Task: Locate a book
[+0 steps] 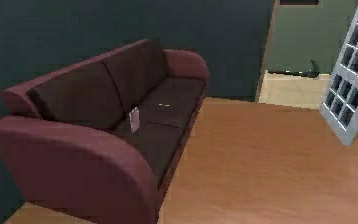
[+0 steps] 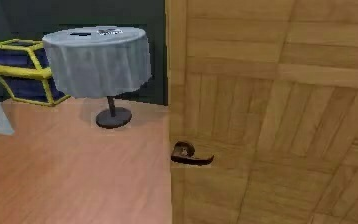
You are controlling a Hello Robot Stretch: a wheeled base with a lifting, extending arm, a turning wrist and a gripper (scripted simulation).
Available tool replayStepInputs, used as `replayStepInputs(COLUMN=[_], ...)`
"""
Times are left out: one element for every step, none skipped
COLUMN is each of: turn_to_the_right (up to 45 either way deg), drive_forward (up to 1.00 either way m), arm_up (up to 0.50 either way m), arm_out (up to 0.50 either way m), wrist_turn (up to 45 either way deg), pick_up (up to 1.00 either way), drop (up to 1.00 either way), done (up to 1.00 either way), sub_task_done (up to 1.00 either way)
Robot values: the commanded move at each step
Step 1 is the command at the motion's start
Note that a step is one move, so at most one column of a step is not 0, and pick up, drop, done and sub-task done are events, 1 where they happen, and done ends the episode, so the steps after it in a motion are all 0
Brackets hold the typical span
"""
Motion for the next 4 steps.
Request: replayStepInputs(turn_to_the_right=[45.0, 3.0, 0.0, 45.0], drive_forward=[0.00, 0.00, 0.70, 0.00], arm_up=[0.00, 0.00, 0.00, 0.00], arm_out=[0.00, 0.00, 0.00, 0.00], wrist_turn=[0.0, 0.0, 0.0, 0.0], pick_up=[0.00, 0.00, 0.00, 0.00], drop=[0.00, 0.00, 0.00, 0.00], done=[0.00, 0.00, 0.00, 0.00], sub_task_done=[0.00, 0.00, 0.00, 0.00])
